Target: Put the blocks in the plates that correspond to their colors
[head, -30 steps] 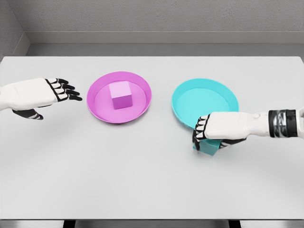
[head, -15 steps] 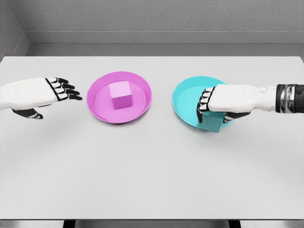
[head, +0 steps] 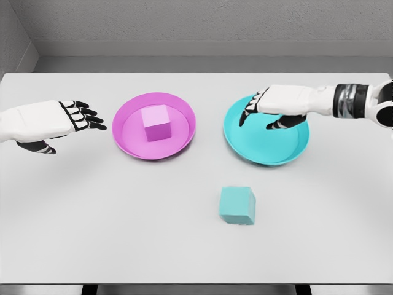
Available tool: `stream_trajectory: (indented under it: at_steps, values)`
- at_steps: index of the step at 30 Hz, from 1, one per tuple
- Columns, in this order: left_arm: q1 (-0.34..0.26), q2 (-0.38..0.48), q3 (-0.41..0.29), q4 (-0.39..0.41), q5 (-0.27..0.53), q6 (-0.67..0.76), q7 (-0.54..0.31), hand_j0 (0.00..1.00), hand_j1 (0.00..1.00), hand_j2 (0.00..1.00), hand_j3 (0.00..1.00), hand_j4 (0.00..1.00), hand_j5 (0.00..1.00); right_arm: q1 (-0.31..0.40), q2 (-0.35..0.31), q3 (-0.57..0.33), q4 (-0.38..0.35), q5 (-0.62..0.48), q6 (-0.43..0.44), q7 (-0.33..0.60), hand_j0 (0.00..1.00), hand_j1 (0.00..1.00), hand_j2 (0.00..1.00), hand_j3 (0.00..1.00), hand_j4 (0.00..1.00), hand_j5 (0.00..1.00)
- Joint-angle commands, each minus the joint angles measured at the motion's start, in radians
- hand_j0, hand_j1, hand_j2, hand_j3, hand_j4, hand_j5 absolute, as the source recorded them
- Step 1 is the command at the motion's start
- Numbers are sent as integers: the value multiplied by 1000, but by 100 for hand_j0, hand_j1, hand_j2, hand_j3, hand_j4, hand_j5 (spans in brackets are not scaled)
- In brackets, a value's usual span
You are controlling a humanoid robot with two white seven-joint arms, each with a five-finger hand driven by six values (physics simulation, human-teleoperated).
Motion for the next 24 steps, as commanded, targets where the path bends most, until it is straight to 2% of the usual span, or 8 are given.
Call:
stream_trajectory:
  at_steps: [1,7,9,13,17,22,24]
  values:
    - [0,3,1,0,4,2,0,100,100,100,100,100,100,2,-4,4,-12,-7,3,0,100,100,100,100,100,100]
    - [0,3,1,0,6,2,1,100,100,100,100,100,100,106,-147,-12,-327,-6,3,0,100,100,100,100,100,100]
    - [0,3,1,0,4,2,0,100,100,100,100,100,100,140,-162,-12,-385,-6,3,0,100,100,100,100,100,100]
    - [0,3,1,0,6,2,0,100,100,100,100,100,100,201,-207,-10,-416,-4,3,0,100,100,100,100,100,100]
    - [3,-4,1,2,1,2,-53,100,100,100,100,100,100,270,-207,-6,-418,-3,3,0,100,100,100,100,100,100]
    - [5,-5,1,2,1,2,-53,100,100,100,100,100,100,273,-178,34,-418,-3,3,0,100,100,100,100,100,100]
    - [23,0,1,3,1,2,-53,100,100,100,100,100,100,272,-176,40,-418,-3,3,0,100,100,100,100,100,100]
